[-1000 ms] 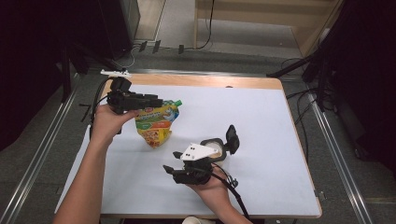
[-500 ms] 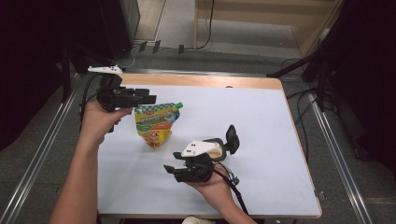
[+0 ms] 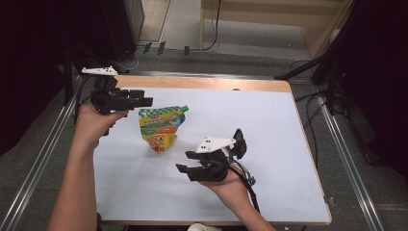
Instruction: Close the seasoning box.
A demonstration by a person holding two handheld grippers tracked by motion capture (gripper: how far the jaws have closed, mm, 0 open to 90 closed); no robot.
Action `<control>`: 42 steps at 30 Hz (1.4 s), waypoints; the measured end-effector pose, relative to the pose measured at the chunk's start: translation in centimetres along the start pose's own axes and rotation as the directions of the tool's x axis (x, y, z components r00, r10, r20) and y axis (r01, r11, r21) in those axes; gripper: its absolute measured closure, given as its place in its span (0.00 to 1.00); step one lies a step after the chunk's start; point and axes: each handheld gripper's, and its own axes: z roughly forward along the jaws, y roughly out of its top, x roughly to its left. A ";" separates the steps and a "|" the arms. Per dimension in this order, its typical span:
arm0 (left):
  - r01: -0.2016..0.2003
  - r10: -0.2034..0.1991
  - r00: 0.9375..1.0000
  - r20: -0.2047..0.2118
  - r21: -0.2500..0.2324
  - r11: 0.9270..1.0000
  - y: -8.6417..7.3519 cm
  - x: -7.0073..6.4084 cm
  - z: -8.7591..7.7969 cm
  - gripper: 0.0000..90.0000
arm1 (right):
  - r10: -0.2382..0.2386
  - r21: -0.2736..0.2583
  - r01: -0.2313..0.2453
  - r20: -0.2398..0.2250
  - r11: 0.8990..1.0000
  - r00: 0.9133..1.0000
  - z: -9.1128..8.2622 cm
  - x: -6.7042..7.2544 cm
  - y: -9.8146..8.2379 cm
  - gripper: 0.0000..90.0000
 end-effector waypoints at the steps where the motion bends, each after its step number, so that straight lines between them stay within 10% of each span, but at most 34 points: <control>1: 0.002 -0.002 1.000 0.001 -0.001 1.000 0.0 0.1 -0.1 0.41 | 0.005 -0.001 -0.005 0.002 1.000 1.000 -0.2 -0.1 0.1 0.54; 22: 0.051 -0.051 0.998 -0.025 0.007 0.999 -1.1 2.6 -0.7 0.41 | 0.038 -0.047 -0.036 0.047 0.998 0.998 -4.4 -2.9 1.3 0.58; 42: 0.079 -0.076 0.995 -0.059 0.055 0.995 -2.4 4.2 0.4 0.41 | 0.061 -0.074 -0.052 0.121 0.996 0.991 -8.6 -5.2 2.0 0.86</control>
